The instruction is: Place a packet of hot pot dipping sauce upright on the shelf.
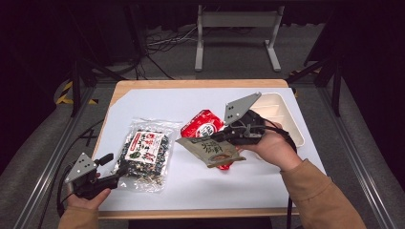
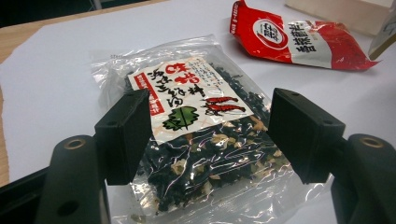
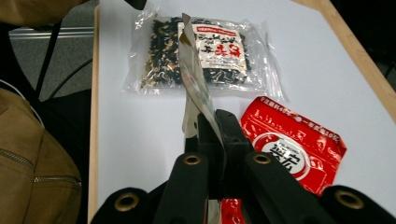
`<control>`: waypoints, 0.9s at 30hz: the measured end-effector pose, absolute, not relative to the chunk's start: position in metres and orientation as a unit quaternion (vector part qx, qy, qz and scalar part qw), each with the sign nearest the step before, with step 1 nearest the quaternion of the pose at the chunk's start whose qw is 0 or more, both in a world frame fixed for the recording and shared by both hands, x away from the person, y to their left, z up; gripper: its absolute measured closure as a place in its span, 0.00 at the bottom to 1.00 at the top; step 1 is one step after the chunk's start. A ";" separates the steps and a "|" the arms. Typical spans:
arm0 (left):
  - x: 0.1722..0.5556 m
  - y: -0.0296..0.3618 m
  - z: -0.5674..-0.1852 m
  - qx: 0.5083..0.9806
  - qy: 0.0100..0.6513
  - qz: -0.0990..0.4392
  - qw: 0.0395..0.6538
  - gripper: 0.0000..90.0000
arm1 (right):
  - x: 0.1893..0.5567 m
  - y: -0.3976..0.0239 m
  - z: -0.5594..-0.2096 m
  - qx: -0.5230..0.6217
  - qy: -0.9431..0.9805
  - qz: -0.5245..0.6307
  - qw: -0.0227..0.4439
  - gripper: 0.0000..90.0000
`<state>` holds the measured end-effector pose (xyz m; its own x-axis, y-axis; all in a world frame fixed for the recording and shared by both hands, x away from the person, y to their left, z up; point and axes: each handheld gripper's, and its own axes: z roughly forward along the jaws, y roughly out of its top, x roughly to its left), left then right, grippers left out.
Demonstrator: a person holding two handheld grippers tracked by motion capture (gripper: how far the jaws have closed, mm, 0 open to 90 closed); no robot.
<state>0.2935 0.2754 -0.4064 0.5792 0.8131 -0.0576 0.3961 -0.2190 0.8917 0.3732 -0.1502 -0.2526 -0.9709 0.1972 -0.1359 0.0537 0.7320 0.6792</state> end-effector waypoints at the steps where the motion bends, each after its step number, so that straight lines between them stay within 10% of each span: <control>1: 0.294 0.276 -0.407 0.751 0.402 0.219 0.476 0.34 | 0.375 -0.153 -0.251 0.071 0.923 0.362 0.105 1.00; 27: 0.291 0.279 -0.408 0.747 0.413 0.220 0.472 0.34 | 0.418 -0.201 -0.222 0.123 0.897 0.390 0.167 1.00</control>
